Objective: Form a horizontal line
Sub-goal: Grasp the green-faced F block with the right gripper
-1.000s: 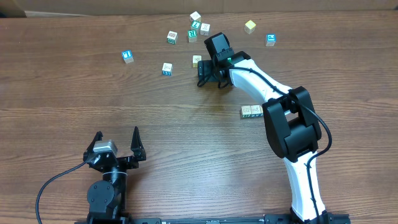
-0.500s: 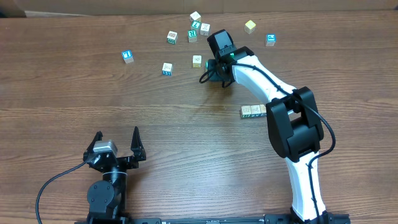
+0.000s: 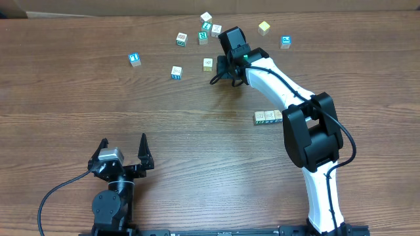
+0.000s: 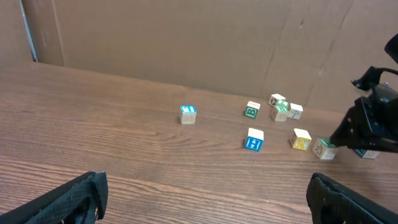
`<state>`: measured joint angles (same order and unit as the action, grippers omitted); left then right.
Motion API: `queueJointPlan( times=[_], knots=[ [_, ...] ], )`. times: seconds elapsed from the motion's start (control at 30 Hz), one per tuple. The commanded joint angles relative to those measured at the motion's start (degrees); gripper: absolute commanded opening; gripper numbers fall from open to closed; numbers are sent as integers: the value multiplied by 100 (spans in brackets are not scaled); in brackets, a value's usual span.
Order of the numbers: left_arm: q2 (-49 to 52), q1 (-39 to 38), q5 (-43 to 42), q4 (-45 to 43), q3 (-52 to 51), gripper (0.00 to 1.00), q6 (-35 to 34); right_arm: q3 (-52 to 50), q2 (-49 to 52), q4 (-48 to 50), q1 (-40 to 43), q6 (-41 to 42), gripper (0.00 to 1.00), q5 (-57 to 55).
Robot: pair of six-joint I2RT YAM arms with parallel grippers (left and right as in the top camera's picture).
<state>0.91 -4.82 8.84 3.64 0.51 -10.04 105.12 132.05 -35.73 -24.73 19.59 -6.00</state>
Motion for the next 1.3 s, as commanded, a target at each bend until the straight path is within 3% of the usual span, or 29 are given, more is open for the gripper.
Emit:
queueJointPlan(
  times=[0.0, 0.23, 0.67, 0.8, 1.0, 1.27],
  knots=[
    [-59, 31, 13, -2, -22, 100, 125, 177, 0, 131, 22, 37, 40, -31],
    [-59, 31, 13, -2, -22, 99, 125, 173, 219, 234, 20, -11, 52, 490],
    [-59, 31, 13, -2, -22, 100, 125, 173, 258, 415, 22, -249, 52, 474],
    [-59, 31, 13, -2, -22, 99, 125, 173, 258, 535, 22, -492, 51, 459],
    [-59, 31, 13, -2, -22, 100, 125, 173, 258, 518, 22, -551, 40, 461],
    [-59, 31, 13, -2, -22, 100, 125, 173, 269, 498, 22, -789, 41, 461]
  ],
)
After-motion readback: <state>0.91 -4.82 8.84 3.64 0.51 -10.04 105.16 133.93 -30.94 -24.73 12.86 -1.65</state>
